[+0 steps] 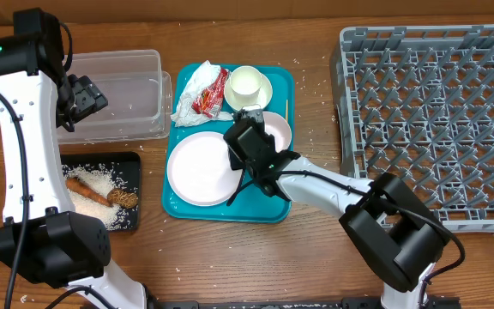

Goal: Sort waste into correct bins and load items into the dishwasher
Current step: 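Lift the pink bowl with the right gripper and carry it to the rack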

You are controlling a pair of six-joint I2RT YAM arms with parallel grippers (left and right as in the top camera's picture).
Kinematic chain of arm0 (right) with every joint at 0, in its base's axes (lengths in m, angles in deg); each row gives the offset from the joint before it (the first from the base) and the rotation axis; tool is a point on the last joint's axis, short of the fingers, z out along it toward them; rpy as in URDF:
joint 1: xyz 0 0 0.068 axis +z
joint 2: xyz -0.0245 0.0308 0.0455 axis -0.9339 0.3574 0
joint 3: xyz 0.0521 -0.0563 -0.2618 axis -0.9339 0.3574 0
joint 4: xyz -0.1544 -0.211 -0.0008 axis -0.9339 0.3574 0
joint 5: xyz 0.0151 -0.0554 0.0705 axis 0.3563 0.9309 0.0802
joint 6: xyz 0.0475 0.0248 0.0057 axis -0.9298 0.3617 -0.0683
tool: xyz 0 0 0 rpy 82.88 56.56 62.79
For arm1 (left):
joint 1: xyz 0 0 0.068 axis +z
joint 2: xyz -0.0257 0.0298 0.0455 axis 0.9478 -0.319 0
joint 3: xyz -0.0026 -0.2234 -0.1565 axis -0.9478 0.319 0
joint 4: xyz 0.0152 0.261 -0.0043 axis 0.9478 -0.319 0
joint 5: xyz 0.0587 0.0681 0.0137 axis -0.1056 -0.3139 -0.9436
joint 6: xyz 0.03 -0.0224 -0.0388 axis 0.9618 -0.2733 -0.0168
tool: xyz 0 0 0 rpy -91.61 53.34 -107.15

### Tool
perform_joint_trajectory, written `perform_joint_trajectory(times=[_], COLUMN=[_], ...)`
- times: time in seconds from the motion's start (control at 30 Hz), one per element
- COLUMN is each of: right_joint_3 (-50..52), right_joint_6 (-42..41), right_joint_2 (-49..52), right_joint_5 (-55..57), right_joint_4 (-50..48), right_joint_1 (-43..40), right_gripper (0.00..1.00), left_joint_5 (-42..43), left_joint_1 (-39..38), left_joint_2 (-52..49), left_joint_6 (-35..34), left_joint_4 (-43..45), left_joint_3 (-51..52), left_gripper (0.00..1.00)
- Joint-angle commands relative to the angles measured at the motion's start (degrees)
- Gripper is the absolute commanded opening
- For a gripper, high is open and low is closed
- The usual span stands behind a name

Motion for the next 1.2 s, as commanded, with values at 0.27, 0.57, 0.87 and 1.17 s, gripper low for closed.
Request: perform_joint_trajectory(times=[0.27,0.57,0.87,1.17], right_joint_3=[-6.3,-10.3,-10.8,-10.8], right_joint_6=[-1.6,-1.6,-0.2,1.5], right_joint_2=[0.2,-9.0,-30.6,-28.7], right_joint_5=[-0.6,-0.6,-13.4,-60.3], right_joint_4=[6.8,14.1,20.9,16.5], right_joint_1=[1.2,0.1,-18.8,-60.6], right_gripper=[0.04,0.04,0.04,0.04], left_joint_5=[0.1,0.1,0.1,0.1], left_joint_1=[-0.4,-0.4,-0.4,-0.4], left_joint_2=[1.0,1.0,1.0,1.0], left_joint_6=[0.2,0.2,0.2,0.2], left_joint_4=[0.0,0.0,0.0,0.0], left_joint_3=[-0.9,-0.9,-0.9,-0.9], left_gripper=[1.0,1.0,1.0,1.0])
